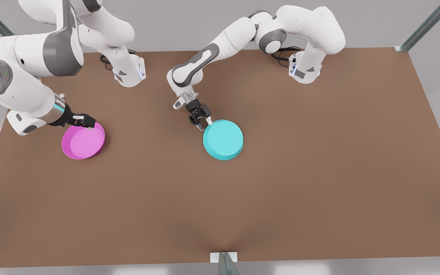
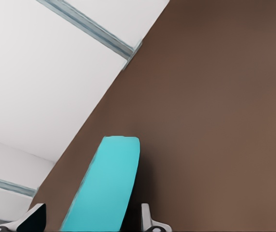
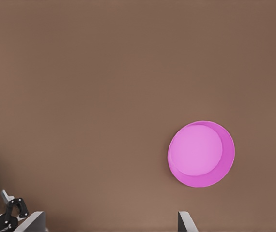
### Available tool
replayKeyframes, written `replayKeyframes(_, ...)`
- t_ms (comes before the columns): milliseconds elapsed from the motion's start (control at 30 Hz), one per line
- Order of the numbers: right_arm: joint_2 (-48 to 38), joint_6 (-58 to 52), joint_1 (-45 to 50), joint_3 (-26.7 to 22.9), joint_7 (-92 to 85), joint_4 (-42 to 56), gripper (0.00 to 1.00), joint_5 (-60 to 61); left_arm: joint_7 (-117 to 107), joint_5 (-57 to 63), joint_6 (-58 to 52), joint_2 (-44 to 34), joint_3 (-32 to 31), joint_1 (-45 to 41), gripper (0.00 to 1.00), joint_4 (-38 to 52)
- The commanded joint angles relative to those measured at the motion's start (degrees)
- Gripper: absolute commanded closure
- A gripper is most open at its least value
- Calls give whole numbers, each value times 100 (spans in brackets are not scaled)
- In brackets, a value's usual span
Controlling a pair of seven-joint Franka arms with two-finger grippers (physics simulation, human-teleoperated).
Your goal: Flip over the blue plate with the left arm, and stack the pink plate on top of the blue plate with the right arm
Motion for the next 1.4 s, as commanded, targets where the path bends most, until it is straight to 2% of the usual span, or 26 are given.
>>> replayKeyframes(0, 0, 0, -9, -1, -5, 0, 0, 5, -31, -52, 44, -2, 1, 0, 0, 0)
replayKeyframes(100, 8, 0, -9, 17, -66, -8, 0, 75, -866, -95, 633, -353, -25, 61, 0, 9)
replayKeyframes(233, 87, -9, -193, -80, -84, -26, 0, 172, -796, -1607, 1222, -1258, -60, 474, 0, -44)
replayKeyframes(267, -211, 860, -220, -115, -698, -833, 0, 163, -156, -2388, 1231, -1900, -69, 992, 0, -334)
replayKeyframes(300, -475, 1660, -299, -150, -1507, -1870, 0, 137, 513, -3039, 1213, -2287, -52, 1282, 0, -554)
replayKeyframes(333, -501, 2179, -308, -387, -1675, -2548, 0, 137, 926, -3496, 1204, -2489, -60, 1696, 0, -545)
replayKeyframes(400, -501, 2864, -712, -625, -3080, -3453, 0, 163, 2411, -4639, 994, -3209, -43, 2645, 0, -659)
replayKeyframes(433, -431, 3103, -1011, -757, -3169, -3788, 0, 163, 3079, -4868, 932, -3754, -43, 3128, 0, -993)
replayKeyframes(500, -177, 3120, -1441, -766, -3853, -3814, 0, 163, 3850, -4912, 564, -4439, 1, 3690, 0, -1414)
replayKeyframes(567, 193, 3454, -1969, -766, -4847, -3823, 0, 163, 5188, -5597, 528, -5749, 27, 4824, 0, -2381)
replayKeyframes(600, 386, 3630, -2083, -766, -5146, -3832, 0, 137, 5839, -5633, 309, -6330, 343, 5071, 0, -2795)
replayKeyframes(633, 395, 3630, -2189, -766, -5270, -3928, 0, 128, 6558, -5861, -227, -6532, 993, 5071, 0, -2760)
replayKeyframes(700, 395, 3840, -2198, -766, -5164, -4315, 0, 181, 7492, -5932, -361, -6419, 1724, 5071, 0, -2496)
replayKeyframes(733, 395, 4042, -2198, -766, -5164, -4508, 0, 181, 7536, -6001, -149, -6209, 1488, 5612, 0, -2471)
replayKeyframes(767, 474, 4298, -2206, -880, -5225, -4596, 0, 181, 7493, -6081, -210, -5699, -112, 7030, 0, -1873)
replayKeyframes(800, 650, 4333, -2356, -889, -5375, -4579, 0, 181, 7536, -6072, -842, -5268, -157, 7137, 0, -1267)
replayKeyframes(833, 668, 4272, -2575, -880, -5831, -4561, 0, 233, 7536, -6064, -1054, -4968, -148, 7119, 0, -835)
replayKeyframes(900, 860, 4140, -2962, -880, -6972, -4509, 0, 655, 7510, -6037, -984, -4959, -166, 7084, 0, -853)
replayKeyframes(1000, 887, 4140, -3260, -897, -7897, -4386, 0, 673, 7510, -5984, -966, -4950, -175, 7031, 0, -835)
replayKeyframes(1200, 1256, 4245, -3507, -897, -5789, -4307, 0, 821, 7536, -5923, -782, -5091, -210, 7005, 0, -888)
replayKeyframes(1367, 1678, 4184, -3578, -889, -6016, -3990, 0, 1042, 7475, -5923, -720, -5144, -219, 7005, 0, -967)
